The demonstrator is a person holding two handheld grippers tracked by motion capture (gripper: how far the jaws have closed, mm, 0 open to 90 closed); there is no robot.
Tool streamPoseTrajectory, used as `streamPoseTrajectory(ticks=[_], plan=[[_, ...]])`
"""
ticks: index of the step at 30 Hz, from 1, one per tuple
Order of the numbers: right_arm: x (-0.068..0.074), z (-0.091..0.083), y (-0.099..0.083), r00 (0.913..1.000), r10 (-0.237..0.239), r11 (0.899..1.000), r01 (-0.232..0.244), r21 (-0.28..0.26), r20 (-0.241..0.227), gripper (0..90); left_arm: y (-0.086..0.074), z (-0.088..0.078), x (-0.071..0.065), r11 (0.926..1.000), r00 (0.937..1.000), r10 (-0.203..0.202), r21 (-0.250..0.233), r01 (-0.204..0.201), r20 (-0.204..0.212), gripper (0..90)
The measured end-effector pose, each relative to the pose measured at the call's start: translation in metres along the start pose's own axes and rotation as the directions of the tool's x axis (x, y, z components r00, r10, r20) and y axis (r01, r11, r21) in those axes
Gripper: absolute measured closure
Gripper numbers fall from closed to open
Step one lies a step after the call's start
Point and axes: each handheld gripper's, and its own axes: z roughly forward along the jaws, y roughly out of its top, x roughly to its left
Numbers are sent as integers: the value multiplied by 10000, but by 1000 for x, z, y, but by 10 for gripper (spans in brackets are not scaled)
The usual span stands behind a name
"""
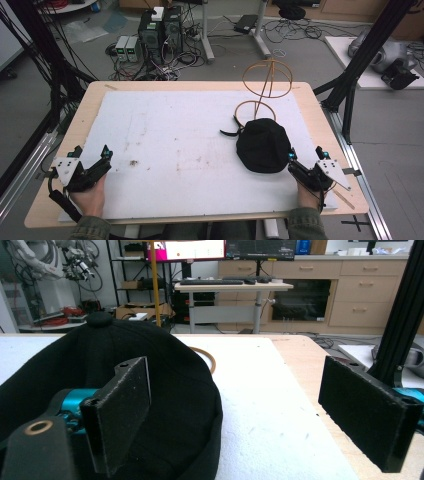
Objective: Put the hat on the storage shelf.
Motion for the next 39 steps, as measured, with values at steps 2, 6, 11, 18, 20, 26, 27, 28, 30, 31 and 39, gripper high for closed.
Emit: streamPoseTrajectory(ticks=[2, 6, 11, 18, 20, 26, 27, 28, 30, 31, 39], plan=[[0, 0, 0, 10000, 24, 10000, -24, -21, 12, 125, 0, 0, 0, 10000, 10000, -6, 17, 6, 12, 169], [1, 0, 1, 10000, 82, 9999, -83, -82, -4, 123, 0, -1, 0, 10000, 10000, 29, 30, -29, 20, 169], [0, -2, 2, 10000, 67, 9999, -67, -135, -6, 122, 0, -1, 1, 10000, 10000, 14, 59, -14, 1, 169], [-2, -3, 2, 9999, 149, 9998, -149, -137, -32, 121, 0, -1, 1, 10000, 10000, 18, 79, -19, 33, 169], [-1, -3, 2, 9998, 175, 9998, -175, -124, -40, 121, 0, 0, 1, 10000, 10000, 12, 71, -12, 25, 169], [2, 0, 2, 9995, 146, 9999, -148, -61, -294, 121, 0, 0, 0, 9999, 10000, 76, 107, -76, 62, 169], [5, 1, 3, 9989, 144, 9999, -146, -47, -447, 121, 0, 0, 0, 9999, 9999, 86, 98, -86, 72, 169], [6, 2, 3, 9984, 47, 10000, -50, -53, -562, 121, 0, 0, 0, 9999, 9999, 68, 108, -69, 78, 169], [9, 3, 3, 9979, 22, 10000, -22, -5, -647, 121, 0, 0, 0, 9999, 10000, 52, 101, -53, 79, 169], [12, 5, 4, 9965, -157, 9999, 155, -33, -822, 121, 0, 0, 0, 9999, 9999, 73, 104, -74, 96, 169], [25, 10, 8, 9885, -331, 9994, 344, 62, -1477, 120, -1, 1, 0, 9999, 9999, 75, 112, -76, 142, 170]])
